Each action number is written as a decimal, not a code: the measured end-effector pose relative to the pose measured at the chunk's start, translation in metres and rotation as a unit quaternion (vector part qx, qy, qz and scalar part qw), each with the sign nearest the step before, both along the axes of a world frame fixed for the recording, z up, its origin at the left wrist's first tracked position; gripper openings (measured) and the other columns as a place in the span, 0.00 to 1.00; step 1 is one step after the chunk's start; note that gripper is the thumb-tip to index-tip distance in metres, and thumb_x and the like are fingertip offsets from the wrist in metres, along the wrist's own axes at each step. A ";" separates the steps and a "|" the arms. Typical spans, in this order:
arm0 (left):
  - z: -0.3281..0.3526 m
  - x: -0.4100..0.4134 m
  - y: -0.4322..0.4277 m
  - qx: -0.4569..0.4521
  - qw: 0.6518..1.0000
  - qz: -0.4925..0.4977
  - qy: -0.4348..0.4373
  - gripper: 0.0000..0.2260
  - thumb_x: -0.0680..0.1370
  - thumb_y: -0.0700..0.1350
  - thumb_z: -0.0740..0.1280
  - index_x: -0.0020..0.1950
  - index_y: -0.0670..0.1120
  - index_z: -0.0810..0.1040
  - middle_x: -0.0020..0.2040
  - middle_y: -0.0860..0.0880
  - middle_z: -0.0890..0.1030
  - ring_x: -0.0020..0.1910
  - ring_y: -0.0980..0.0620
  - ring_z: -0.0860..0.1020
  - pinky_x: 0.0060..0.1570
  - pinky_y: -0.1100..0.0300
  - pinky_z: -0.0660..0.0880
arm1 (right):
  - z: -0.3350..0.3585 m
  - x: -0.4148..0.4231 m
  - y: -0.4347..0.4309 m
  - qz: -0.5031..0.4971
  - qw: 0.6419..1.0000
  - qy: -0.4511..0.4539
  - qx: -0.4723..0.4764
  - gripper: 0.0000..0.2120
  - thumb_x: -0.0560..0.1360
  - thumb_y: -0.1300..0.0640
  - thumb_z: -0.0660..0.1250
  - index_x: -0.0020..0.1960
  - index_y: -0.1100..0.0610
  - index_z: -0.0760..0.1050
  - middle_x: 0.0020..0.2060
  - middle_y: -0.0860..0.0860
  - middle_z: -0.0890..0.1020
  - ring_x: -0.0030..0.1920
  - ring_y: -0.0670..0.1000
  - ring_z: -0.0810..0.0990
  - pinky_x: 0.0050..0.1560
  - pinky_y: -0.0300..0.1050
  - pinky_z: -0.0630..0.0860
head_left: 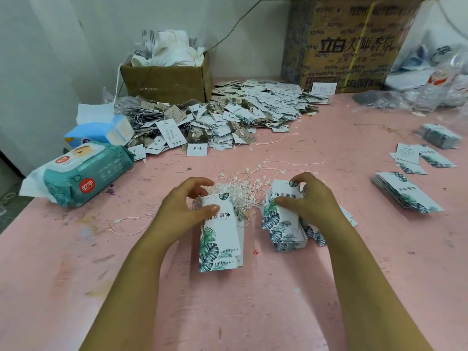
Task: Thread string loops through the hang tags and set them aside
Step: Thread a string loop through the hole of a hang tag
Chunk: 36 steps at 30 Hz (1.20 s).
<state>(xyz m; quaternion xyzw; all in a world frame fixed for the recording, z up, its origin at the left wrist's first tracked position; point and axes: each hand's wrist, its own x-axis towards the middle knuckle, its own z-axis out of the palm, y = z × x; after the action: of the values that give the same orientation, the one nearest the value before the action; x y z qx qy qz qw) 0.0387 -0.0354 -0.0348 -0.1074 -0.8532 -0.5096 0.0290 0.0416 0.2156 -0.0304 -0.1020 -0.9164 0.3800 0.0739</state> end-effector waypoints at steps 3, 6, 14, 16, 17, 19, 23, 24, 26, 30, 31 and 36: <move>-0.002 -0.001 -0.001 0.010 1.000 0.008 -0.018 0.15 0.71 0.41 0.73 0.51 0.58 0.76 0.48 0.54 0.76 0.47 0.64 0.72 0.36 0.81 0.63 | 0.001 -0.001 0.000 -0.013 0.993 0.043 -0.110 0.13 0.69 0.58 0.73 0.48 0.53 0.71 0.36 0.47 0.70 0.33 0.46 0.70 0.26 0.32 0.63; -0.004 -0.003 0.000 0.022 0.999 0.005 -0.032 0.11 0.73 0.41 0.71 0.50 0.54 0.77 0.47 0.53 0.77 0.43 0.67 0.73 0.34 0.81 0.64 | 0.002 -0.002 0.000 -0.018 0.975 0.048 -0.215 0.08 0.72 0.63 0.69 0.41 0.54 0.72 0.28 0.49 0.67 0.28 0.48 0.66 0.29 0.40 0.63; -0.004 -0.003 0.002 0.115 0.991 0.033 -0.062 0.02 0.75 0.43 0.68 0.44 0.47 0.76 0.42 0.53 0.77 0.44 0.56 0.73 0.41 0.67 0.70 | 0.005 0.000 -0.004 -0.013 0.961 0.058 -0.269 0.09 0.76 0.62 0.64 0.37 0.54 0.71 0.31 0.52 0.72 0.25 0.43 0.67 0.23 0.32 0.61; -0.004 -0.004 0.002 0.119 0.990 0.055 -0.056 0.03 0.76 0.46 0.67 0.43 0.48 0.75 0.49 0.50 0.76 0.52 0.52 0.71 0.44 0.62 0.67 | 0.006 0.000 -0.004 -0.004 0.957 0.070 -0.282 0.10 0.76 0.62 0.63 0.36 0.56 0.71 0.30 0.52 0.72 0.23 0.40 0.67 0.22 0.31 0.62; -0.003 -0.003 0.002 0.129 0.988 0.060 -0.052 0.04 0.76 0.46 0.67 0.42 0.49 0.75 0.52 0.48 0.76 0.54 0.51 0.70 0.43 0.62 0.67 | 0.006 0.001 -0.005 -0.002 0.954 0.079 -0.289 0.10 0.76 0.61 0.63 0.36 0.57 0.72 0.30 0.52 0.72 0.22 0.39 0.67 0.23 0.31 0.62; 0.000 -0.002 0.004 0.159 0.985 0.061 -0.036 0.04 0.75 0.45 0.67 0.40 0.50 0.75 0.54 0.48 0.75 0.55 0.50 0.70 0.41 0.64 0.68 | 0.006 0.000 -0.007 -0.002 0.948 0.107 -0.300 0.11 0.76 0.60 0.64 0.37 0.63 0.71 0.31 0.54 0.70 0.25 0.42 0.67 0.26 0.34 0.64; 0.005 -0.001 0.009 0.195 0.977 0.089 0.021 0.05 0.73 0.45 0.69 0.40 0.54 0.77 0.47 0.55 0.76 0.50 0.50 0.71 0.49 0.55 0.67 | 0.009 0.001 -0.011 0.010 0.913 0.186 -0.362 0.15 0.76 0.57 0.65 0.38 0.67 0.68 0.32 0.55 0.66 0.31 0.49 0.62 0.31 0.41 0.61; 0.007 0.000 0.010 0.205 0.973 0.095 0.037 0.05 0.72 0.44 0.69 0.40 0.54 0.77 0.45 0.56 0.77 0.49 0.51 0.72 0.50 0.54 0.67 | 0.011 0.002 -0.012 0.025 0.905 0.199 -0.375 0.15 0.76 0.57 0.66 0.37 0.66 0.68 0.30 0.55 0.66 0.31 0.49 0.62 0.31 0.41 0.61; 0.010 0.001 0.012 0.253 0.961 0.092 0.060 0.05 0.72 0.43 0.69 0.41 0.53 0.79 0.40 0.58 0.80 0.43 0.56 0.75 0.47 0.60 0.70 | 0.013 0.006 -0.016 0.078 0.896 0.209 -0.385 0.15 0.73 0.56 0.67 0.32 0.60 0.69 0.26 0.50 0.68 0.29 0.46 0.63 0.30 0.37 0.62; 0.013 0.007 0.021 0.323 0.941 0.064 0.076 0.04 0.68 0.42 0.69 0.42 0.48 0.79 0.35 0.58 0.83 0.35 0.64 0.78 0.37 0.71 0.74 | 0.013 0.010 -0.031 0.180 0.893 0.174 -0.374 0.10 0.66 0.52 0.69 0.29 0.53 0.72 0.26 0.47 0.72 0.30 0.46 0.68 0.30 0.36 0.66; 0.013 0.008 0.023 0.322 0.942 0.059 0.073 0.05 0.67 0.43 0.70 0.42 0.47 0.79 0.35 0.58 0.83 0.35 0.64 0.79 0.37 0.71 0.75 | 0.011 0.011 -0.035 0.189 0.897 0.170 -0.361 0.10 0.66 0.52 0.70 0.30 0.54 0.72 0.25 0.46 0.72 0.29 0.45 0.67 0.30 0.35 0.65; 0.013 0.012 0.033 0.309 0.950 0.021 0.051 0.08 0.64 0.44 0.71 0.42 0.47 0.79 0.33 0.55 0.82 0.34 0.60 0.79 0.34 0.67 0.76 | 0.005 0.012 -0.049 0.189 0.929 0.174 -0.268 0.14 0.69 0.54 0.71 0.30 0.52 0.69 0.21 0.42 0.66 0.26 0.41 0.61 0.27 0.31 0.60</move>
<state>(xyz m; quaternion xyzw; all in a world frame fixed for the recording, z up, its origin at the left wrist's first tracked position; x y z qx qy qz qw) 0.0505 -0.0029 -0.0222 -0.1017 -0.6536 -0.7411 0.1148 0.0532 0.1668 -0.0250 0.1250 -0.7557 0.6299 0.1285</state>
